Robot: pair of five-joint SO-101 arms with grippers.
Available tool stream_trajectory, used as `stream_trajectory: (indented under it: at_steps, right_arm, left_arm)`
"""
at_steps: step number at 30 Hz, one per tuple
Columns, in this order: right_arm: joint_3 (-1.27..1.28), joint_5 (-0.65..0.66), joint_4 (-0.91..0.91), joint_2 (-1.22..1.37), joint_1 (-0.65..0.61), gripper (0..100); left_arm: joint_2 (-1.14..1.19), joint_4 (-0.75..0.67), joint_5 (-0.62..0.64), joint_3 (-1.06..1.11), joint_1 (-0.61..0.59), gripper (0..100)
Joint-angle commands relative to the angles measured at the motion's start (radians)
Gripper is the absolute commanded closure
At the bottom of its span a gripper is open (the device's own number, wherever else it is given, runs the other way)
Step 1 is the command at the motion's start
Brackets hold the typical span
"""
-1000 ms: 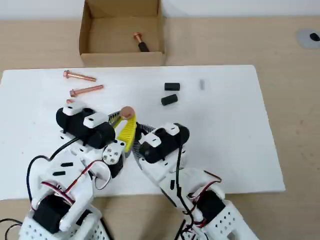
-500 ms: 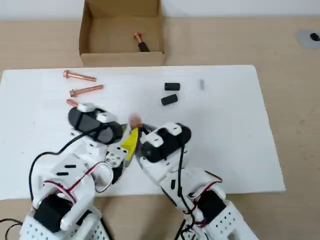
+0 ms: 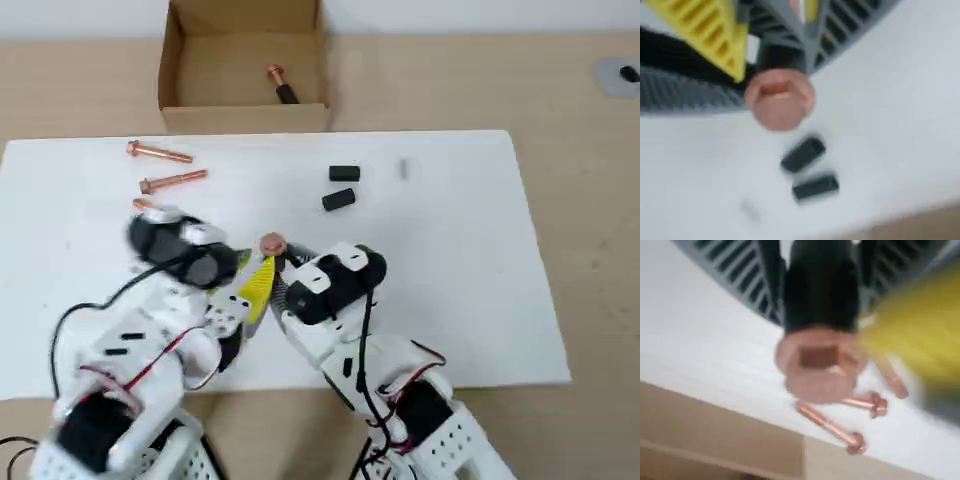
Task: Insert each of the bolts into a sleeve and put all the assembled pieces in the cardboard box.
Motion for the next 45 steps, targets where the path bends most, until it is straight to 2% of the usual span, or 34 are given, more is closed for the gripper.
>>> stream_trajectory:
  at_steps: [1, 4, 7, 12, 24, 39, 45]
  right_arm:
    - [-0.005, -0.006, -0.066, -0.127, 0.068, 98.9]
    - [-0.028, -0.006, -0.123, -0.097, 0.142, 98.9]
    - [-0.094, -0.009, -0.124, -0.031, 0.193, 98.9]
    - [-0.275, -0.011, -0.138, 0.185, 0.206, 98.9]
    - [-0.914, -0.048, -0.338, 1.055, 0.259, 98.9]
    - [-1.641, -0.071, -0.434, 1.949, 0.298, 98.9]
    - [-1.963, -0.068, -0.43, 2.272, 0.323, 98.9]
  left_arm:
    - [0.038, 0.055, 0.068, -0.161, -0.006, 87]
    - [0.099, 0.074, 0.101, -0.236, -0.095, 87]
    - [0.176, 0.046, 0.16, -0.315, -0.239, 87]
    - [0.318, 0.035, 0.267, -0.411, -0.451, 87]
    - [0.57, 0.034, 0.281, -0.414, -0.786, 87]
    - [0.619, 0.031, 0.115, -0.293, -0.812, 87]
    - [0.621, 0.029, 0.003, -0.292, -0.81, 87]
